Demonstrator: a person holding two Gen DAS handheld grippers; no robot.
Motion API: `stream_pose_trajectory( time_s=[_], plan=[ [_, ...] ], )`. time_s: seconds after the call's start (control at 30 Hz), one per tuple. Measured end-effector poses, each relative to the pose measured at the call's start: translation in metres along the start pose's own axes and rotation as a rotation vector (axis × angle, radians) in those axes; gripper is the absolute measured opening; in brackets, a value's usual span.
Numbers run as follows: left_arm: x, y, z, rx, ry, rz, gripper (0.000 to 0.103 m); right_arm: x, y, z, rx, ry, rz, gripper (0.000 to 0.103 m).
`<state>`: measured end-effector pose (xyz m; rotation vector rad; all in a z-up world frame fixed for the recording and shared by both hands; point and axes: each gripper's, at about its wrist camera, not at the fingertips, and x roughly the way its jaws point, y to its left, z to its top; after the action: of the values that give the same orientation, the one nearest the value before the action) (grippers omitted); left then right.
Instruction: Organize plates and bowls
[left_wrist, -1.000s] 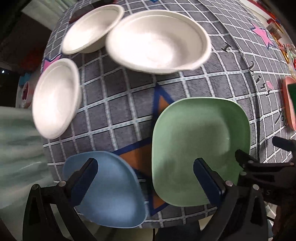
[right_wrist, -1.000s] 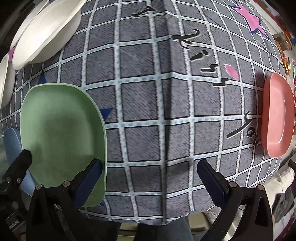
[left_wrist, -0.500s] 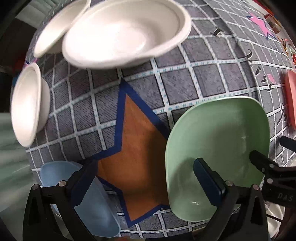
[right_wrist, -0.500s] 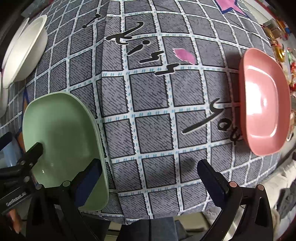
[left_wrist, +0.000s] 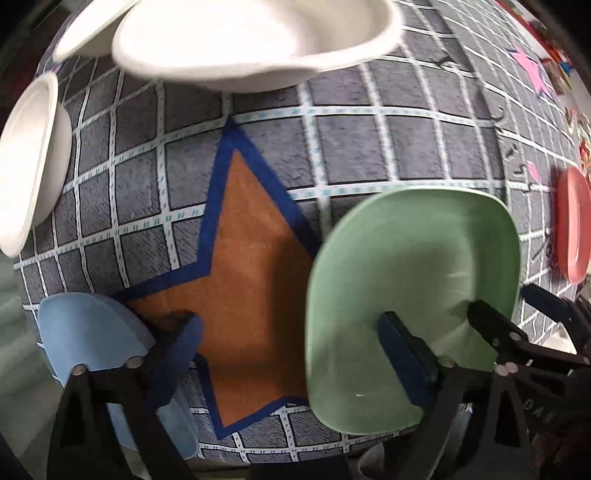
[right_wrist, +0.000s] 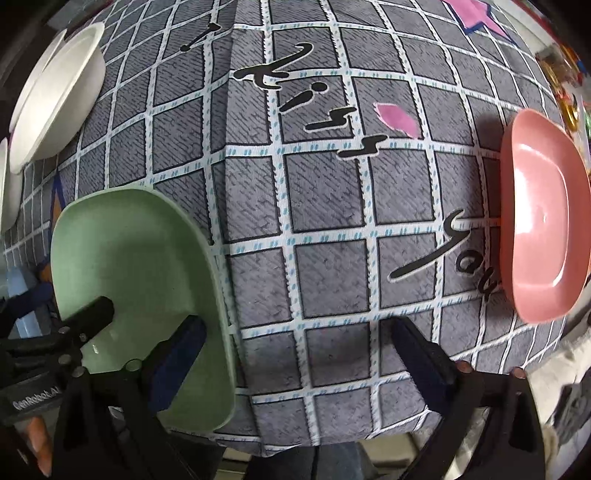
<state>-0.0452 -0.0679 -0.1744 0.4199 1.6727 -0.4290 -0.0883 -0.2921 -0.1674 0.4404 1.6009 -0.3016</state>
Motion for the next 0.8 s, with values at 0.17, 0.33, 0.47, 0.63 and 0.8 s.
stream_pose_trajectory(
  time_s=[0.17, 0.33, 0.47, 0.63, 0.8],
  plan=[
    [-0.017, -0.024, -0.001, 0.073, -0.021, -0.002, 0.071, -0.011, 0.026, 0.01, -0.085, -0.008, 0.051, 0.039],
    [-0.036, -0.054, -0.011, 0.114, -0.017, -0.06, 0.055, -0.001, 0.035, 0.019, -0.056, 0.026, 0.143, 0.022],
    [-0.042, -0.06, -0.021, 0.117, -0.011, -0.058, 0.055, 0.004, 0.038, 0.016, -0.041, 0.053, 0.151, 0.022],
    [-0.063, -0.047, -0.036, 0.108, -0.056, -0.058, 0.055, 0.001, 0.054, -0.003, -0.068, 0.055, 0.14, 0.022],
    [-0.1, -0.028, -0.05, 0.072, -0.104, -0.055, 0.055, -0.028, 0.092, -0.02, -0.126, 0.047, 0.148, 0.022]
  ],
)
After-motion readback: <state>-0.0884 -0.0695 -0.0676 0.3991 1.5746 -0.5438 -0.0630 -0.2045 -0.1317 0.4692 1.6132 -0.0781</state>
